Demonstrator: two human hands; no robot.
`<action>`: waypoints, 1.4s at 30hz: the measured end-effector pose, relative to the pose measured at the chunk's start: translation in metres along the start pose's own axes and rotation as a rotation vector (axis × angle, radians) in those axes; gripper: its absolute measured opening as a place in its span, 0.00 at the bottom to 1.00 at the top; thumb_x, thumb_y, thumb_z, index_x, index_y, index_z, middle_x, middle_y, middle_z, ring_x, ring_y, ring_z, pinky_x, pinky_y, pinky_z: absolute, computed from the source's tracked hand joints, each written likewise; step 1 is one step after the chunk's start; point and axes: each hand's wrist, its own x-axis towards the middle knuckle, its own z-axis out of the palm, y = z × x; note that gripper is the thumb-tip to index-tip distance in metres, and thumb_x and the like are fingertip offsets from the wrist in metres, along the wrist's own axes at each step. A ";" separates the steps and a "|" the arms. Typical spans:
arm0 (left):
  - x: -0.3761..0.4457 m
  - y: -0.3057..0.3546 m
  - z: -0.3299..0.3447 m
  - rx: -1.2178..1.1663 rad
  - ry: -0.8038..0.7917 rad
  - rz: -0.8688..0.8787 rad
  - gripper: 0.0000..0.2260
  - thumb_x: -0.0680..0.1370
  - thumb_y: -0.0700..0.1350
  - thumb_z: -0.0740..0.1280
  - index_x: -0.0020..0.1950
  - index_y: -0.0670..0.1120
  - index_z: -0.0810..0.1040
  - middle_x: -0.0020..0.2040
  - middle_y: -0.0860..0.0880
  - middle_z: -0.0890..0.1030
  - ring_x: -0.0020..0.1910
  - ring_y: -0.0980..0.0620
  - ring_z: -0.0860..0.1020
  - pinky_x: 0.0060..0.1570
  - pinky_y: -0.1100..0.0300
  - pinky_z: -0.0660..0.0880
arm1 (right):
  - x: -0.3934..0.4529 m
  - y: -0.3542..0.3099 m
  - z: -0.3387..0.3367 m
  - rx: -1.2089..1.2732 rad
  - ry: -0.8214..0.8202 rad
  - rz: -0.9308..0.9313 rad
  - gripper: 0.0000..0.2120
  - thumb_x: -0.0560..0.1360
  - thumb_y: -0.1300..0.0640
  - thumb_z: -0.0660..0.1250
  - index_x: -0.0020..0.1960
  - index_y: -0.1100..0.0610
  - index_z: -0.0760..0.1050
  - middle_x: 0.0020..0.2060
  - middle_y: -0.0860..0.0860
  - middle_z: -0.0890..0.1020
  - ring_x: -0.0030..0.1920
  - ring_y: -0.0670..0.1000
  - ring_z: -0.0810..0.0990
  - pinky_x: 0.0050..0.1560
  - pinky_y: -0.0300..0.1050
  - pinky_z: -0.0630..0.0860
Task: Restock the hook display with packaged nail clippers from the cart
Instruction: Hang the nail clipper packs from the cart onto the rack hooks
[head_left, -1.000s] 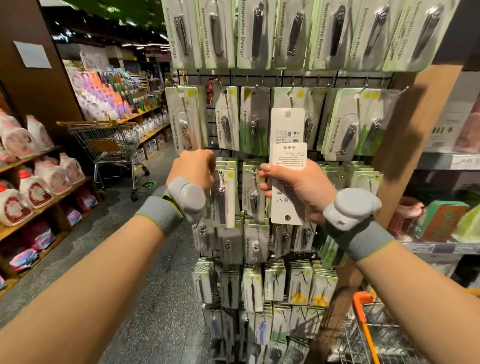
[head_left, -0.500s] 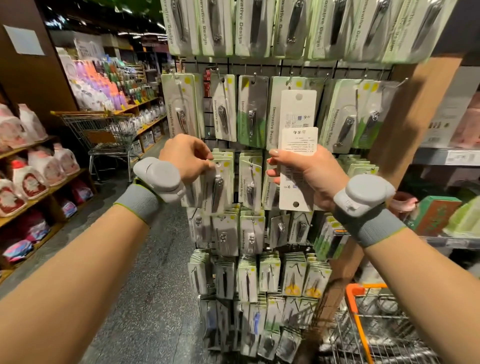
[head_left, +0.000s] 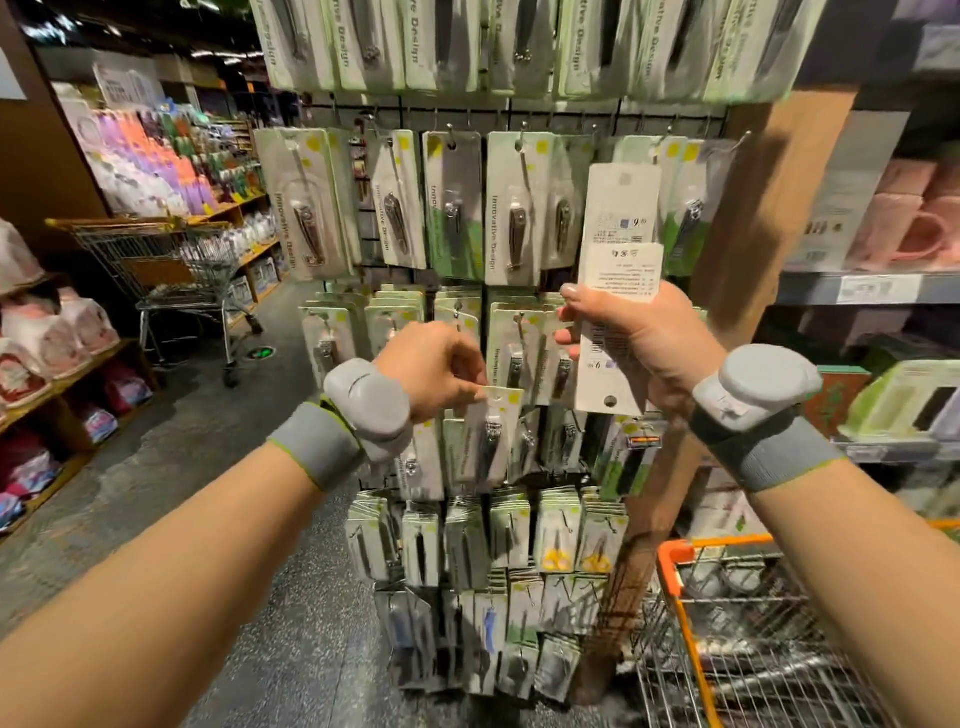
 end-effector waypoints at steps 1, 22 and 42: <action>0.003 0.002 0.010 0.025 -0.023 -0.005 0.04 0.71 0.43 0.74 0.42 0.44 0.82 0.41 0.47 0.83 0.40 0.53 0.79 0.48 0.59 0.76 | -0.002 0.001 -0.006 -0.006 0.008 0.001 0.05 0.72 0.66 0.69 0.48 0.63 0.75 0.33 0.55 0.82 0.31 0.53 0.81 0.33 0.41 0.80; 0.048 -0.009 0.113 0.181 0.044 -0.250 0.08 0.74 0.41 0.66 0.50 0.49 0.83 0.52 0.43 0.82 0.53 0.39 0.78 0.49 0.53 0.74 | -0.006 0.029 -0.042 -0.037 0.050 0.070 0.03 0.72 0.66 0.69 0.46 0.61 0.77 0.32 0.53 0.83 0.30 0.50 0.81 0.33 0.40 0.80; 0.034 0.019 0.061 -0.043 0.070 -0.188 0.07 0.75 0.39 0.66 0.47 0.45 0.83 0.45 0.44 0.84 0.48 0.44 0.82 0.52 0.54 0.78 | -0.013 0.022 -0.033 -0.024 -0.061 0.128 0.08 0.72 0.66 0.68 0.51 0.63 0.76 0.36 0.57 0.82 0.30 0.51 0.81 0.32 0.41 0.80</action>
